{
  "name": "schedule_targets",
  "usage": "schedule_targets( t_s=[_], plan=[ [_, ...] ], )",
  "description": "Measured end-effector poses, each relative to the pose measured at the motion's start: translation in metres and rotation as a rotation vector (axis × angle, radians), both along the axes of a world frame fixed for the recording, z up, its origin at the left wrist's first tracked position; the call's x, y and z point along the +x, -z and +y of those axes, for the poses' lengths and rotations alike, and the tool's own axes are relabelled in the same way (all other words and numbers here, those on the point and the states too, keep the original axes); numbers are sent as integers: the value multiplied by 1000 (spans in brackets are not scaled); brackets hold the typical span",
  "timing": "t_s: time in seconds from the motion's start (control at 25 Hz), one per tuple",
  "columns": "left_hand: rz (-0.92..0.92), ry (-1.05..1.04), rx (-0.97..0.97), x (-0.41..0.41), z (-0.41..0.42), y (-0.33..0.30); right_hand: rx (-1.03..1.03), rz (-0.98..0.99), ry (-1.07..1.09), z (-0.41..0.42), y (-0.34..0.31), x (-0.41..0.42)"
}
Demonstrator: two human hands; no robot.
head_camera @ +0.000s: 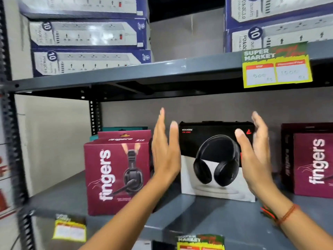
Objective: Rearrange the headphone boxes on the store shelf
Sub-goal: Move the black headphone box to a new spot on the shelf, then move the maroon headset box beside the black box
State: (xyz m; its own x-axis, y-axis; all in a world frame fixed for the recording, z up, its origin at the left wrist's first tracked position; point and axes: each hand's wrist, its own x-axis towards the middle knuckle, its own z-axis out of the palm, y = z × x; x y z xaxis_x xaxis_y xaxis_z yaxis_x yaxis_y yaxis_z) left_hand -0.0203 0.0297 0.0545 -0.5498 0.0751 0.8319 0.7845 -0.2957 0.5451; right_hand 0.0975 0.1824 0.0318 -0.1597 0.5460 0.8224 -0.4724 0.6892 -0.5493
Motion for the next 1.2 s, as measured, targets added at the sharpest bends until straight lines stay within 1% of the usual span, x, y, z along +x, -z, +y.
schedule_targets(
  t_s=[0.08,0.16,0.2,0.24,0.32,0.36,0.4,0.44,0.56,0.6,0.64,0.72,0.76,0.84,0.92,1.04,1.2],
  plan=[
    [86,-74,110,-6,-36,-18,62,4,-120,-30,-5,-23],
    [73,-176,186,-26,-74,-22,102,-98,-216,-60,-3,-47],
    [25,-236,194,-38,-92,-18,109,-213,-281,-73,1,-59],
    [-48,-296,183,-51,-109,-9,103,-368,-365,-85,7,-71],
    [-229,-431,112,-76,-138,18,36,-681,-533,-106,23,-90],
    [-320,-478,53,-88,-150,34,-22,-779,-571,-114,32,-99],
    [-411,-477,-13,-97,-158,50,-75,-824,-578,-119,41,-106],
    [-500,-421,-73,-104,-165,65,-112,-830,-580,-123,47,-110],
    [-726,-104,-191,-107,-171,92,-160,-815,-596,-132,55,-114],
    [-766,-37,-215,-105,-173,94,-178,-815,-587,-135,56,-113],
    [-784,-11,-240,-103,-173,94,-194,-808,-577,-135,57,-111],
    [-765,-79,-312,-98,-172,86,-206,-765,-554,-130,54,-103],
    [-738,-125,-353,-93,-169,79,-206,-741,-523,-124,49,-96],
    [-667,-151,-427,-83,-164,63,-214,-688,-446,-107,35,-77],
    [-596,-100,-472,-70,-153,48,-243,-639,-406,-87,20,-54],
    [-564,22,-473,-48,-139,37,-260,-650,-350,-67,11,-30],
    [-522,63,-479,-29,-116,38,-266,-666,-247,-59,13,-2]
  ],
)
